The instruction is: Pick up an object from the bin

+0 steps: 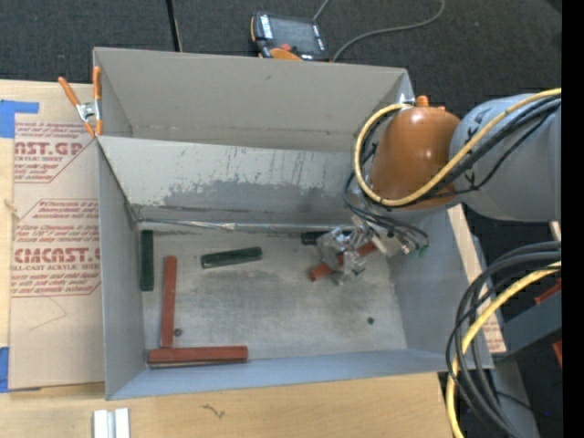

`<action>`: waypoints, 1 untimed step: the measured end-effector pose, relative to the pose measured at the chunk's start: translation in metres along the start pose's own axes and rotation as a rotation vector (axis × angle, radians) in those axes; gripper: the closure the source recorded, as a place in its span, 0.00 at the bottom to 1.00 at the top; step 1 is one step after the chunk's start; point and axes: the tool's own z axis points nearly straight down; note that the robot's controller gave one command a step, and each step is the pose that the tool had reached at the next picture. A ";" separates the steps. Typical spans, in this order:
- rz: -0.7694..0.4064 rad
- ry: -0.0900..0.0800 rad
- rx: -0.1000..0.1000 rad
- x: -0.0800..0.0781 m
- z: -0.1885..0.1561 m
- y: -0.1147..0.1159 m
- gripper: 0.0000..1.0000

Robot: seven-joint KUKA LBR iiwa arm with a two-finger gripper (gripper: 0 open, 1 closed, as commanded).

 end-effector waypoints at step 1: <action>0.000 0.002 0.000 0.001 0.001 0.000 0.00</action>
Offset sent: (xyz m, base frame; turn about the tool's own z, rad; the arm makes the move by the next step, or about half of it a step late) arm 0.0000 0.0000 0.0000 0.0000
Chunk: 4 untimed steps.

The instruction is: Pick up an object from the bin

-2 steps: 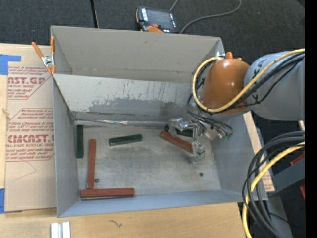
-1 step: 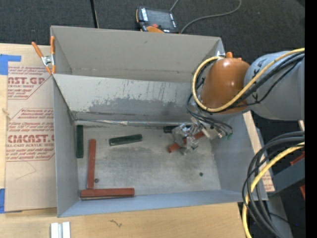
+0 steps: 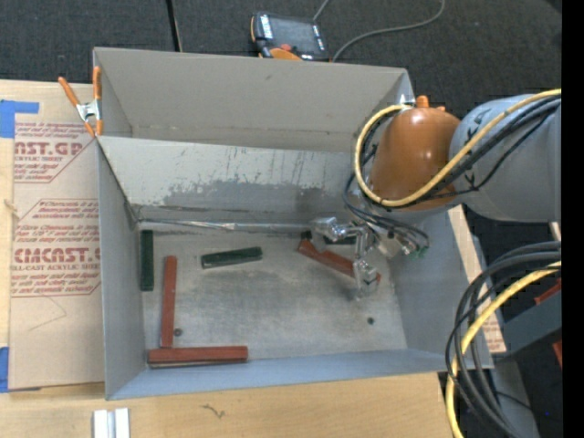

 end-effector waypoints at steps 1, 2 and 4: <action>0.001 -0.008 0.004 -0.002 -0.002 -0.001 1.00; 0.000 -0.001 0.001 0.000 0.000 0.000 0.00; 0.000 -0.001 0.001 0.000 0.000 0.000 0.00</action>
Offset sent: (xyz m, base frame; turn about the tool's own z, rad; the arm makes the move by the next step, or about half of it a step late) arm 0.0000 0.0000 0.0000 0.0000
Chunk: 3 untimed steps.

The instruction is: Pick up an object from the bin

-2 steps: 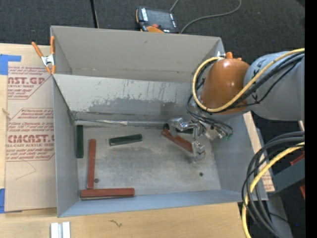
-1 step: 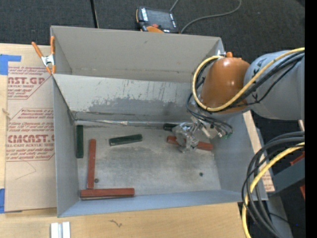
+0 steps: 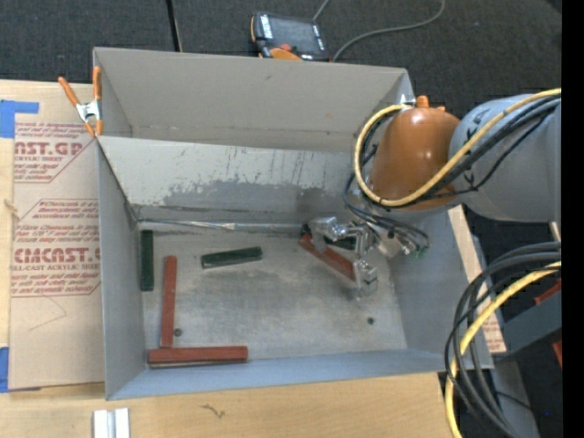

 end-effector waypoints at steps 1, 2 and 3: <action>0.099 0.000 0.001 0.014 -0.009 -0.026 0.00; 0.128 0.002 -0.001 0.041 0.001 -0.023 0.00; 0.127 0.001 0.000 0.040 0.000 -0.024 1.00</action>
Offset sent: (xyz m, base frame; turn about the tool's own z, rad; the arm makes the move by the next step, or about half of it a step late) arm 0.0001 -0.0302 0.0086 0.0988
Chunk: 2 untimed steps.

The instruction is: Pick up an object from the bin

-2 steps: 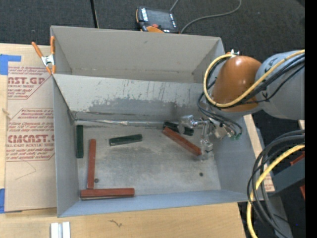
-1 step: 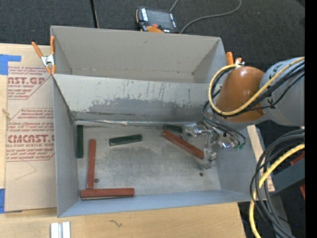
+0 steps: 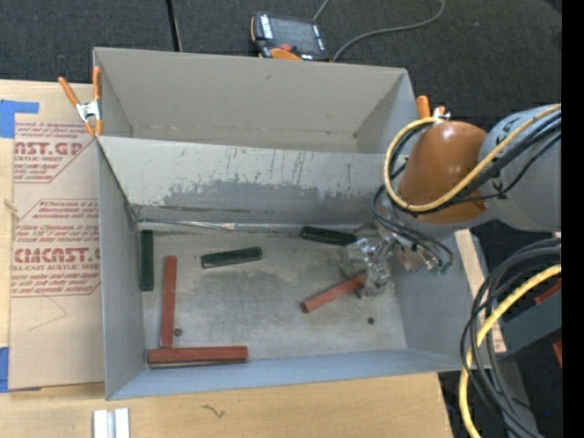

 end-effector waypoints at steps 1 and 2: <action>0.018 -0.008 0.006 -0.014 -0.127 0.005 1.00; -0.327 -0.004 0.006 0.001 -0.202 -0.021 1.00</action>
Offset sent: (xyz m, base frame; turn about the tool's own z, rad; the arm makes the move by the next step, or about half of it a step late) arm 0.0079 0.0095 0.1218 0.0175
